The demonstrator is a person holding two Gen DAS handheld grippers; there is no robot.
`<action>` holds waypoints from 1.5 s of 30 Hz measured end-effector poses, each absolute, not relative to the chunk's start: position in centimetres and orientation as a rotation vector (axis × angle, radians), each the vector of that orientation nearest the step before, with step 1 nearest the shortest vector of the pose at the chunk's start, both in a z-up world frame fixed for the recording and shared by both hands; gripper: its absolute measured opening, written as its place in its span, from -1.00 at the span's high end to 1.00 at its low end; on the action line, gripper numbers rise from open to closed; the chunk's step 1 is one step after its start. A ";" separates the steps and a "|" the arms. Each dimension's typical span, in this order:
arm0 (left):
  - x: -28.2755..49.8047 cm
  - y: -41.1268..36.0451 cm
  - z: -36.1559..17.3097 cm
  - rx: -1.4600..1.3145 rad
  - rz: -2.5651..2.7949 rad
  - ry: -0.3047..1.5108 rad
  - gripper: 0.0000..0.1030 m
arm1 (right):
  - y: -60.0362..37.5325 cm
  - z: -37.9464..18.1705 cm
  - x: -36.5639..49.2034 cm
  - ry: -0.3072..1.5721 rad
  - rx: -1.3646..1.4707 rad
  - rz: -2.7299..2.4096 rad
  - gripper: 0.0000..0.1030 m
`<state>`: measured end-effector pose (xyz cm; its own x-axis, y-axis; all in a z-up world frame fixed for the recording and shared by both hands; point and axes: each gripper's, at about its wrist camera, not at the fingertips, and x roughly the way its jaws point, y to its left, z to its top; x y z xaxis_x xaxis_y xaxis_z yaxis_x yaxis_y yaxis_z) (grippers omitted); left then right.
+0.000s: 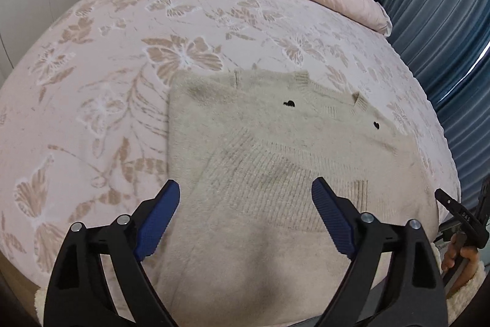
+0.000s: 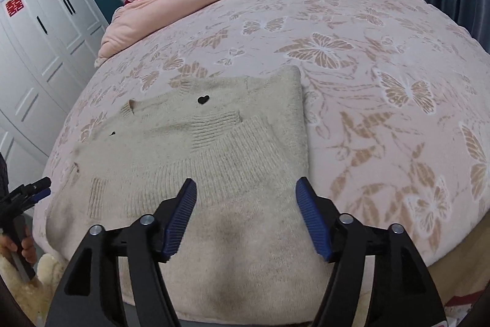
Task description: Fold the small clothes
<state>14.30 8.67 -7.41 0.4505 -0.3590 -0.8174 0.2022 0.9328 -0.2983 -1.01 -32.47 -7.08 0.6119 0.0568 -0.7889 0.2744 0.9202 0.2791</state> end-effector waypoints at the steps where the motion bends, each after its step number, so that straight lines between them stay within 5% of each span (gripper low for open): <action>1: 14.7 8.2 -8.1 -0.163 -0.355 1.061 -0.66 | -32.3 -7.3 -0.3 0.919 0.382 -0.131 -0.38; 4: 15.6 7.2 -9.7 -0.131 -0.333 1.090 -0.52 | -31.5 -8.3 1.5 0.953 0.284 -0.145 -0.38; 8: 15.7 7.5 -10.6 -0.133 -0.322 1.129 0.33 | -30.8 -9.1 2.4 0.968 0.192 -0.182 -0.38; 11: 15.5 8.7 -10.3 -0.178 -0.328 1.131 0.73 | -31.5 -9.0 2.4 0.958 0.231 -0.205 -0.38; 14: 15.1 9.5 -9.7 -0.221 -0.340 1.126 0.77 | -32.6 -9.2 2.3 0.951 0.360 -0.200 -0.38; 15: 15.0 9.4 -9.6 -0.214 -0.340 1.124 0.77 | -32.7 -9.7 2.6 0.973 0.381 -0.186 -0.22; 16: 14.8 9.3 -9.4 -0.206 -0.341 1.121 0.78 | -32.6 -10.0 2.7 0.993 0.375 -0.179 0.07; 17: 14.7 9.2 -9.3 -0.204 -0.343 1.121 0.78 | -32.4 -10.4 2.8 1.011 0.373 -0.158 0.85; 21: 14.5 8.9 -9.4 -0.183 -0.336 1.134 0.55 | -32.9 -10.3 1.9 1.004 0.470 -0.109 0.82; 23: 14.8 8.7 -9.7 -0.162 -0.316 1.141 -0.05 | -33.0 -10.1 1.7 0.996 0.480 -0.105 0.72; 27: 15.8 8.2 -10.6 -0.159 -0.287 1.146 -0.17 | -33.2 -10.6 2.0 1.016 0.533 -0.121 0.52; 28: 15.9 8.1 -10.8 -0.163 -0.277 1.150 -0.16 | -33.3 -10.7 2.0 1.016 0.545 -0.121 0.60; 30: 15.9 7.9 -10.6 -0.177 -0.282 1.146 0.18 | -33.3 -10.4 1.8 1.002 0.568 -0.113 0.80; 31: 15.7 7.8 -10.3 -0.181 -0.296 1.151 0.75 | -33.3 -9.9 1.4 0.975 0.569 -0.111 0.81; 38: 8.7 12.9 -3.2 -0.293 -0.320 0.980 0.84 | -33.9 -3.2 -7.4 0.776 0.568 -0.050 0.86; 45: 0.1 18.1 -4.1 -0.334 -0.267 1.109 0.86 | -30.7 -3.8 -14.4 1.028 0.346 0.086 0.87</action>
<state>0.10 18.05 -4.14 0.4226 -0.3724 -0.8262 0.0437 0.9190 -0.3919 -14.42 -30.70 -3.85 0.5180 0.2306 -0.8237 0.0912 0.9426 0.3212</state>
